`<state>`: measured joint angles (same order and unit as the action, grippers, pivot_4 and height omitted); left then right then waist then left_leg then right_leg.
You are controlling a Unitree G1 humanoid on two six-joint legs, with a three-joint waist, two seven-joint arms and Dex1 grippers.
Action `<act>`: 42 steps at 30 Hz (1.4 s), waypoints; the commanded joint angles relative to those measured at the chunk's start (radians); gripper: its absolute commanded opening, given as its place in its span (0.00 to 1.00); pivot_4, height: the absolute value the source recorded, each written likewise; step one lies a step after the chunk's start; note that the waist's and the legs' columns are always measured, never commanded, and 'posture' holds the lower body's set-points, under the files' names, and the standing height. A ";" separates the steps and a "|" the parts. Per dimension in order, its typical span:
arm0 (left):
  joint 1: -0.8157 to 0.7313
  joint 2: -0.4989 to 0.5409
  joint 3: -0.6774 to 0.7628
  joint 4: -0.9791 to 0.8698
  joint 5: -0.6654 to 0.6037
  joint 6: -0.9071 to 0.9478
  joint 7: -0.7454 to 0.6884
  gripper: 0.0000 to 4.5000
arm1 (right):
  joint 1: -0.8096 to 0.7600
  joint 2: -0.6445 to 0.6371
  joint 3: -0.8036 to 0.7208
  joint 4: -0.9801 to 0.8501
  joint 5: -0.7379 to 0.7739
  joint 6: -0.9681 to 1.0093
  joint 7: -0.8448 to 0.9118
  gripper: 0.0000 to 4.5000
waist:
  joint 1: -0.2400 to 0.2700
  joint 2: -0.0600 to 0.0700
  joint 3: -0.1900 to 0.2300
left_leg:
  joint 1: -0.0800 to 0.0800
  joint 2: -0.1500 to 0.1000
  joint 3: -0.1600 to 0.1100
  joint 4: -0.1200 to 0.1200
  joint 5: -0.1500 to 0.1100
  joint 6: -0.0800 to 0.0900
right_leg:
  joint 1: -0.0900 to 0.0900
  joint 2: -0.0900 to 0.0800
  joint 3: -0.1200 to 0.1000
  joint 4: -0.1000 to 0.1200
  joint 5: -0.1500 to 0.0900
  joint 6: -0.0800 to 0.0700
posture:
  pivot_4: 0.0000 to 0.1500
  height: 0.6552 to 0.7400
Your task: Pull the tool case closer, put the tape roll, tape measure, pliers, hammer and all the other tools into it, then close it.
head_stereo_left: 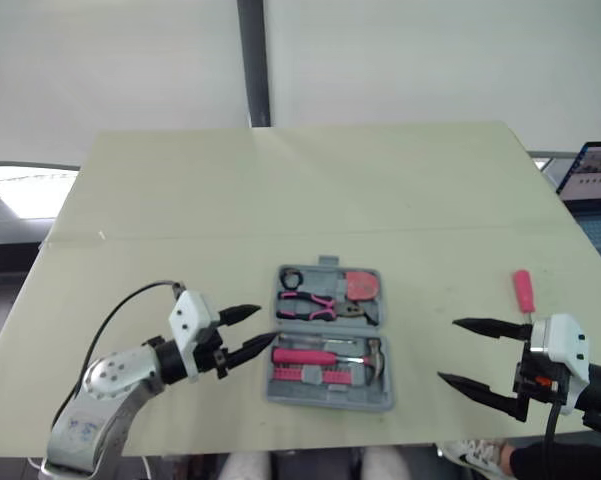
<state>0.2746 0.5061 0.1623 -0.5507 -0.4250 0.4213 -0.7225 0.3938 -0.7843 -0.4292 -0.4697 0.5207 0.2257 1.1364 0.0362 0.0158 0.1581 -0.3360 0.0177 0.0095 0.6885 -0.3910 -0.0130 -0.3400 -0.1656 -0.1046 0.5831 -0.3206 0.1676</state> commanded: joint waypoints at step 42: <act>0.449 0.033 0.210 -0.154 -0.189 -0.284 -0.121 0.99 | 0.004 0.012 0.083 0.125 -0.038 -0.094 -0.004 1.00 | -0.010 -0.004 0.005 | -0.001 0.001 0.001 -0.003 -0.001 -0.001 | 0.000 0.000 0.000 -0.006 0.000 -0.001 | 1.00 0.97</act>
<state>0.7140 0.5234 0.3573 -0.6330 -0.5515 0.1264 -0.8045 0.4011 -0.7644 -0.3227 -0.3441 0.4584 0.1302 1.1218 0.0257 0.0113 0.1635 -0.3367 0.0183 0.0102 0.6855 -0.3917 -0.0138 -0.3396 -0.1656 -0.1047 0.5766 -0.3211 0.1666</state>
